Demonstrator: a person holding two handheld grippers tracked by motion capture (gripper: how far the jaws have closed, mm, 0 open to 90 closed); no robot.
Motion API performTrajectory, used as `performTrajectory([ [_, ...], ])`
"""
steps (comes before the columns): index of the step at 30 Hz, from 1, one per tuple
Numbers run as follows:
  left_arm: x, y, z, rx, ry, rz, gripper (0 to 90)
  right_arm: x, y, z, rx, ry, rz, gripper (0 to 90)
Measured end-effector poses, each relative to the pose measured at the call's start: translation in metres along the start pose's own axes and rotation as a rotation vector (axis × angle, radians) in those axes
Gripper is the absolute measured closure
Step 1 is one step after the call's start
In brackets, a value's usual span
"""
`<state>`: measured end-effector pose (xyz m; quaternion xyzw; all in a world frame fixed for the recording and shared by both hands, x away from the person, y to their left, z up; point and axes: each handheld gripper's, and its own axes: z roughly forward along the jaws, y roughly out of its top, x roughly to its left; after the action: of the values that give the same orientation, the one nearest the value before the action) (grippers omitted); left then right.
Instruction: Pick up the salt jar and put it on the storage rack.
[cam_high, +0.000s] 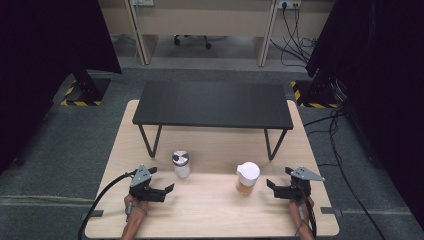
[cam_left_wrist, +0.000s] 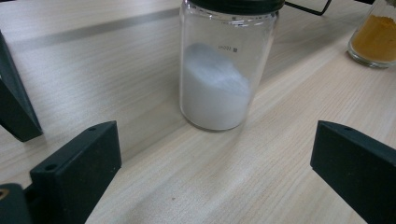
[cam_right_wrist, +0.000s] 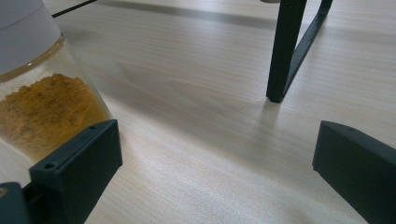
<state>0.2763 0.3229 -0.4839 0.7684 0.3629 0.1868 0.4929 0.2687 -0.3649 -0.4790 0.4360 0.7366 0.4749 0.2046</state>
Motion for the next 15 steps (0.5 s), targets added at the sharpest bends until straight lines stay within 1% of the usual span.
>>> performTrajectory([
  [13,-0.0003,-0.0008,-0.0007,-0.005,-0.004,0.012,0.8,0.0000,-0.0005,-0.0002,-0.003,-0.001,0.006,1.4],
  [15,0.0005,-0.0011,-0.0005,-0.007,-0.010,0.010,0.8,0.0001,-0.0002,-0.0001,-0.001,-0.002,0.003,1.4],
])
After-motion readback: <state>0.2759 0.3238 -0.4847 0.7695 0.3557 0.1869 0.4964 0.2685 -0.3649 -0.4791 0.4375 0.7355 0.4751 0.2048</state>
